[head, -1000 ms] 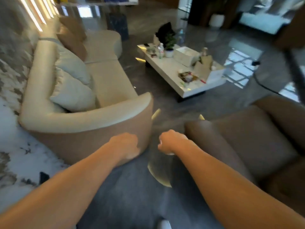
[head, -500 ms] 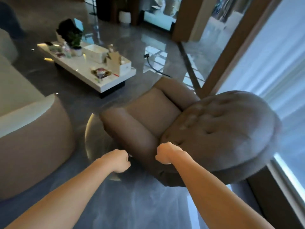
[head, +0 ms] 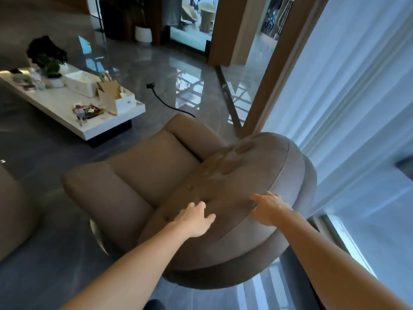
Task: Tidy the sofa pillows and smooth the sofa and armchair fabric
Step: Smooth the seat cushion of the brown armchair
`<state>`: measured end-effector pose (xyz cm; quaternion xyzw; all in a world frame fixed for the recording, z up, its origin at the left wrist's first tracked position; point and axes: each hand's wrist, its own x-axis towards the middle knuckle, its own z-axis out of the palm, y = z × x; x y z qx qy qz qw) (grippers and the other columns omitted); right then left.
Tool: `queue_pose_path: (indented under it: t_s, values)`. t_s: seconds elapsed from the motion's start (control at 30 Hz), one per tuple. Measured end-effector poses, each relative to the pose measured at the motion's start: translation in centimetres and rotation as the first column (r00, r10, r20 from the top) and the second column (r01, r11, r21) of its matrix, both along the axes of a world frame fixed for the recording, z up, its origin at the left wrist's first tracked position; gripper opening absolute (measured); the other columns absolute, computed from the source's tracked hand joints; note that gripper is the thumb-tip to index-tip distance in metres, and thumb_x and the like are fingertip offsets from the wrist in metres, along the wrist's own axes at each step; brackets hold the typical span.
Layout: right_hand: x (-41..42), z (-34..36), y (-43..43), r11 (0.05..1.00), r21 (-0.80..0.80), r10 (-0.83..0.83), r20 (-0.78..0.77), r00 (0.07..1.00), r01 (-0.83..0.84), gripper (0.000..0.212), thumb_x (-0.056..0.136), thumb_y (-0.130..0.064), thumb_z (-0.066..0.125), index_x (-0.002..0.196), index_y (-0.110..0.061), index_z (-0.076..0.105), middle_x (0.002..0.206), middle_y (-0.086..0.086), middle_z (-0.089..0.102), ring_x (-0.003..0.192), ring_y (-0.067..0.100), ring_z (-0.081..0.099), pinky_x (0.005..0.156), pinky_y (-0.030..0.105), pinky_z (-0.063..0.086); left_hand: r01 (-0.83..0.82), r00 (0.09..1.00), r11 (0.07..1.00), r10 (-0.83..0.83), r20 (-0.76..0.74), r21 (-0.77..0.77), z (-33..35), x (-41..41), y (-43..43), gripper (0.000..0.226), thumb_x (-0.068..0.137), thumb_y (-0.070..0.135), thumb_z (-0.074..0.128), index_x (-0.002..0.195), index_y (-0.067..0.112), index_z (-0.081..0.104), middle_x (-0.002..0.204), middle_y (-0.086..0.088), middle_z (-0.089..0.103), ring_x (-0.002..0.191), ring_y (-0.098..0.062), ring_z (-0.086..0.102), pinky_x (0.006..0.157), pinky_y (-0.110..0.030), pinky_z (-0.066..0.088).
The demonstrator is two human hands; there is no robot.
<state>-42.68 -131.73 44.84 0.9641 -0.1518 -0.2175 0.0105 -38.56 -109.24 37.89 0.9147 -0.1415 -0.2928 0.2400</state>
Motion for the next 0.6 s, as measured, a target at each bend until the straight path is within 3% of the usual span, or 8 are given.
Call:
queue_pose_path:
  t_s: [0.13,0.27,0.4,0.6]
  values:
    - [8.7,-1.5,-10.2,1.0,-0.001,-0.027,0.096,0.995,0.027,0.057,0.094,-0.048,0.044,0.147,-0.047,0.024,0.152,0.007,0.03,0.133,0.036,0.031,0.103,0.051,0.039,-0.061,0.997,0.995,0.064,0.036,-0.082,-0.3,8.4,-11.5,0.07,0.086,0.07,0.035,0.139,0.024,0.039,0.14,-0.006,0.044,0.125,-0.033,0.044,0.1,-0.049,0.041]
    - [9.1,-2.1,-9.6,0.995,-0.047,0.097,0.227,0.969,-0.088,0.058,0.094,-0.055,0.041,0.147,-0.05,0.018,0.156,0.005,0.021,0.138,0.036,0.021,0.106,0.055,0.035,-0.056,0.995,0.992,0.065,0.079,-0.11,0.0,9.2,-13.7,0.079,0.081,0.076,0.033,0.14,0.024,0.04,0.141,-0.006,0.046,0.127,-0.033,0.041,0.1,-0.048,0.039]
    - [14.1,-2.9,-15.6,0.991,-0.058,0.128,0.142,0.982,-0.121,0.058,0.09,-0.067,0.031,0.145,-0.053,0.02,0.157,0.0,0.019,0.138,0.035,0.014,0.105,0.058,0.028,-0.082,0.996,0.996,0.082,0.025,-0.03,-0.2,13.6,-19.6,0.093,0.074,0.085,0.032,0.144,0.023,0.034,0.147,-0.008,0.041,0.132,-0.035,0.035,0.102,-0.053,0.032]
    - [24.1,-4.7,-25.2,0.997,-0.017,0.082,0.034,0.996,-0.082,0.062,0.081,-0.082,0.019,0.139,-0.063,0.022,0.162,-0.008,0.012,0.145,0.033,0.005,0.111,0.068,0.017,-0.18,0.983,0.984,0.181,-0.022,0.011,-0.9,15.3,-24.9,0.136,0.041,0.105,0.027,0.153,0.03,0.008,0.159,-0.01,0.017,0.141,-0.04,0.022,0.111,-0.06,0.021]
